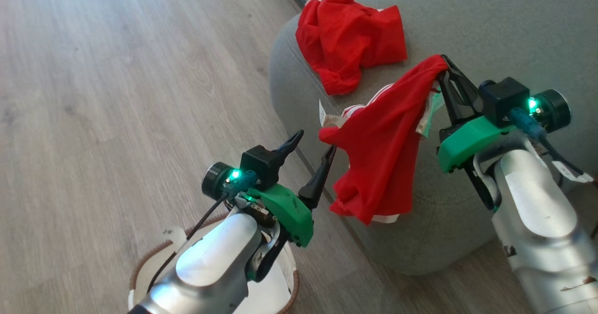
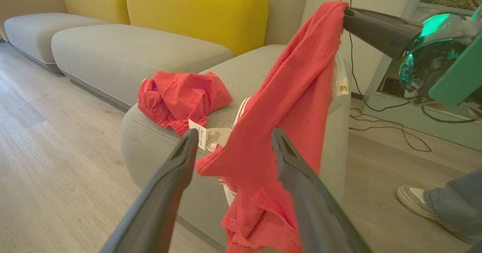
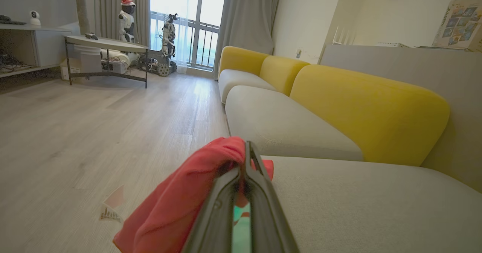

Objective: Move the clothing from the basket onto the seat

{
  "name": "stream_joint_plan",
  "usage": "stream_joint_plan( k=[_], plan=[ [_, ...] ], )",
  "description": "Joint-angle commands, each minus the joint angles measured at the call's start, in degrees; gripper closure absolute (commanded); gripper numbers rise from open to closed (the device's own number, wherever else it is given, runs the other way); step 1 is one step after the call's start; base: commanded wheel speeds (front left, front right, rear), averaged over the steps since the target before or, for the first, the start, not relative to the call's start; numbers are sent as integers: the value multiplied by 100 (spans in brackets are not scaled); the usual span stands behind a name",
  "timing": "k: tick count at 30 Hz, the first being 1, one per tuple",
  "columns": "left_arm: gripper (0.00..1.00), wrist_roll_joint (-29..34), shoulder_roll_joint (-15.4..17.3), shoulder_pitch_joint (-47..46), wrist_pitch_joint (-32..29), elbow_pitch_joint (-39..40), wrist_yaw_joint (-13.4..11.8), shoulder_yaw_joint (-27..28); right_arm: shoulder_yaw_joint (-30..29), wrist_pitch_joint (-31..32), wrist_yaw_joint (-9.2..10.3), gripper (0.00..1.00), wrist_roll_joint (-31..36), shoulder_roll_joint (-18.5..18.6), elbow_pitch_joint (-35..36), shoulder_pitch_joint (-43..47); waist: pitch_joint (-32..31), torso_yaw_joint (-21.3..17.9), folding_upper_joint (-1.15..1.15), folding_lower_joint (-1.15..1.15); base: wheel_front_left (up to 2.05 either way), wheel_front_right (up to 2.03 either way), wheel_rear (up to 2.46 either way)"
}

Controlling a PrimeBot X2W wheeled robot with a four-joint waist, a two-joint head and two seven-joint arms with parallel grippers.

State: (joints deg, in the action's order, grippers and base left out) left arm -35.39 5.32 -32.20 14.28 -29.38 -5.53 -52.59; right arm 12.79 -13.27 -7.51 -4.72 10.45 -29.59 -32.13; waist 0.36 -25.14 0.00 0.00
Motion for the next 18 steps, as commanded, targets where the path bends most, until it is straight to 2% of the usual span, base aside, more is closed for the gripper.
stream_joint_plan(
  k=[1,6,10,18],
  plan=[
    [0,57,62,-193,71,165,26,287,107,35,2,100,-88,1,229,-275,94,-68,0,0,0,0,0],
    [0,235,47,-216,72,168,19,341,133,104,2,100,-203,81,196,-523,227,11,0,0,0,0,0],
    [0,313,66,-200,72,180,1,408,188,155,2,100,-302,228,46,-1047,362,180,0,0,0,0,0],
    [0,505,223,-493,29,359,-71,440,-112,372,2,100,-462,960,-401,-2850,1109,740,0,0,0,0,0]
  ],
)
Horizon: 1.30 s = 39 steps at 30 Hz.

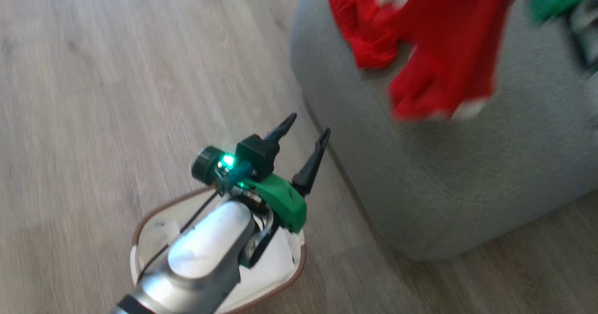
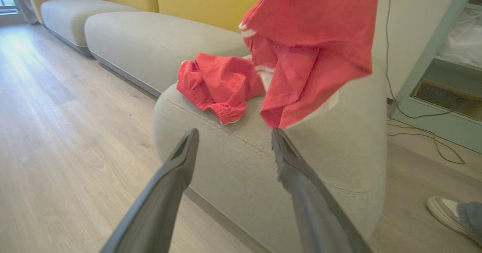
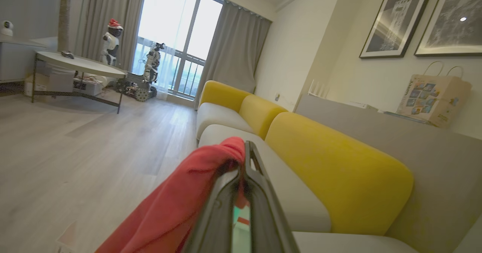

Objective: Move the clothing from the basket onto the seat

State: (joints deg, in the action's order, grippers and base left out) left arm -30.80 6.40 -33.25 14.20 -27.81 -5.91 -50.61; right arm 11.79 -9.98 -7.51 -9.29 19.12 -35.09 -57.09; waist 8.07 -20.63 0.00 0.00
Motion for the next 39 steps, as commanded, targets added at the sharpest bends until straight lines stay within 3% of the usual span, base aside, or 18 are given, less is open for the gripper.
stream_joint_plan(
  k=[1,11,18,27,39],
  plan=[
    [0,68,138,-449,23,253,-51,254,-69,80,2,100,23,184,89,-592,460,367,0,0,0,0,0],
    [0,395,400,-996,-230,880,-206,223,-762,-3,2,100,543,1099,-611,-2477,1567,1121,0,0,0,0,0],
    [0,590,444,-1310,-446,1312,-259,117,-1678,-217,2,100,1452,1521,-1284,-2858,2217,1635,0,0,0,0,0],
    [0,733,635,-1450,-624,1596,-324,49,-2865,-456,2,100,2261,979,-1897,-2230,2642,1790,0,0,0,0,0],
    [0,676,722,-1396,-685,1652,-412,48,-3413,-498,2,100,2994,593,-2571,-1324,2604,1636,0,0,0,0,0]
  ],
)
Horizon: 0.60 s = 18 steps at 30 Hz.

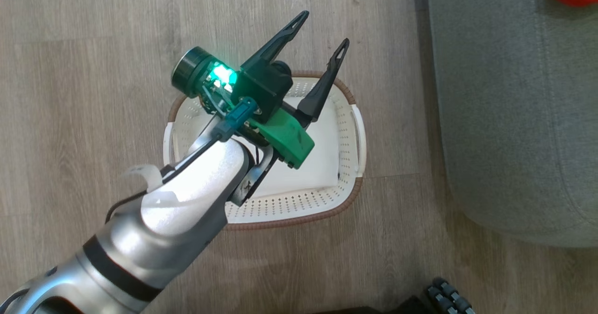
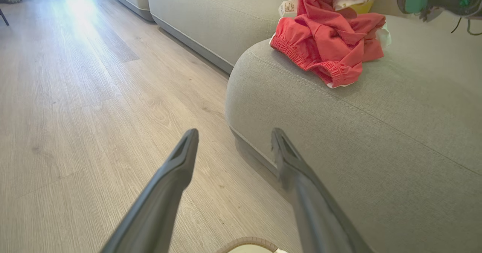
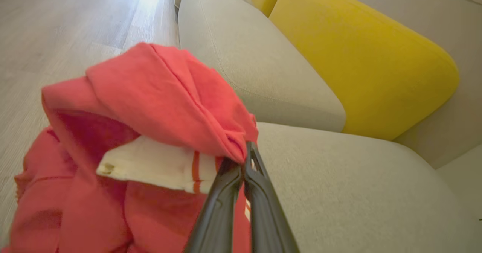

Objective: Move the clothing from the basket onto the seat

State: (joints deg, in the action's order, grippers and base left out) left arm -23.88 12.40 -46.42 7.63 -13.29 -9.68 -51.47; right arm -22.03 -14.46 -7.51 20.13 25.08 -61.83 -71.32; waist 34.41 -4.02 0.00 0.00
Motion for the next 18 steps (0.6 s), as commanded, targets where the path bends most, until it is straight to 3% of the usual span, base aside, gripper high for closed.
stream_joint_plan(
  k=[1,3,4,5,11,18],
  plan=[
    [0,-30,122,-67,-25,191,-31,130,-74,-50,2,96,88,-12,50,134,-59,-32,0,0,0,0,0],
    [0,-68,125,-36,-17,164,-14,123,-119,-50,2,55,177,-26,-58,215,-128,-33,0,0,0,0,0],
    [0,-91,132,-22,-11,152,-10,130,-151,-50,2,18,203,-38,-109,250,-166,-38,0,0,0,0,0],
    [0,-116,144,-5,-2,137,-7,142,-191,-50,2,0,216,-59,-164,284,-210,-50,0,0,0,0,0],
    [0,-250,207,138,40,77,-24,201,-179,-52,2,0,208,-280,-228,431,-468,-158,0,0,0,0,0],
    [0,-582,275,565,271,38,-104,395,383,-53,2,0,-274,-548,259,1111,-1098,-396,0,0,0,0,0]
  ],
)
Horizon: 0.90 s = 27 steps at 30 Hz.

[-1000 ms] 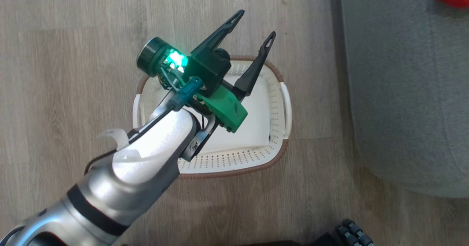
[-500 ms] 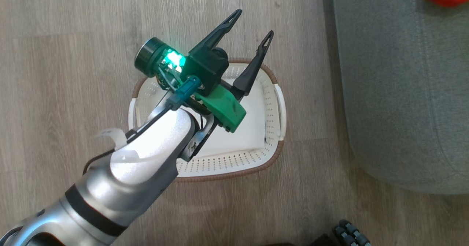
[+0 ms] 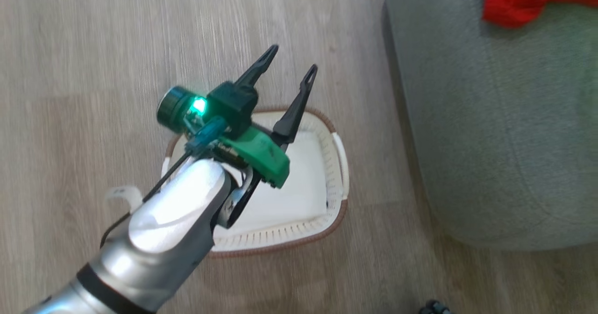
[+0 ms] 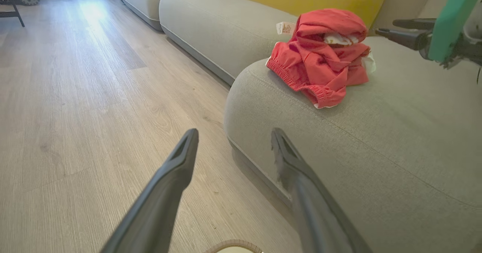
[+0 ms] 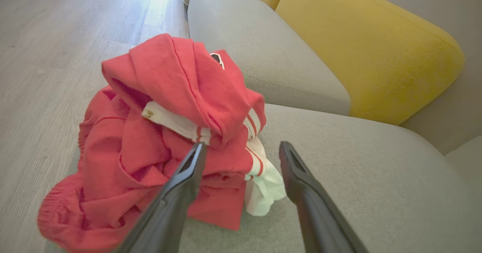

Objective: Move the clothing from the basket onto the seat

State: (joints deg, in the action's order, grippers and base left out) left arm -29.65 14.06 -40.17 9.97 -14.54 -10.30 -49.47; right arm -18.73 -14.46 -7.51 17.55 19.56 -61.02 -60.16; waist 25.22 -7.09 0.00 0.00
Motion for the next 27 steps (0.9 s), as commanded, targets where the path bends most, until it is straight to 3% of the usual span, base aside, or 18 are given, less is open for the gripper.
stream_joint_plan(
  k=[1,8,16,27],
  plan=[
    [0,-53,109,5,66,149,-54,221,140,-53,2,0,-102,-10,242,94,-278,-107,0,0,0,0,0],
    [0,-490,89,534,301,53,-129,539,714,-53,2,0,-709,-31,645,701,-1055,-86,0,0,0,0,0],
    [0,-709,182,1299,471,-38,-427,1032,1390,-53,2,0,-1380,-233,1212,1495,-1912,156,0,0,0,0,0],
    [0,-651,349,2302,501,196,-737,1700,2038,-53,2,0,-2079,-709,1995,2417,-2485,544,0,0,0,0,0]
  ],
)
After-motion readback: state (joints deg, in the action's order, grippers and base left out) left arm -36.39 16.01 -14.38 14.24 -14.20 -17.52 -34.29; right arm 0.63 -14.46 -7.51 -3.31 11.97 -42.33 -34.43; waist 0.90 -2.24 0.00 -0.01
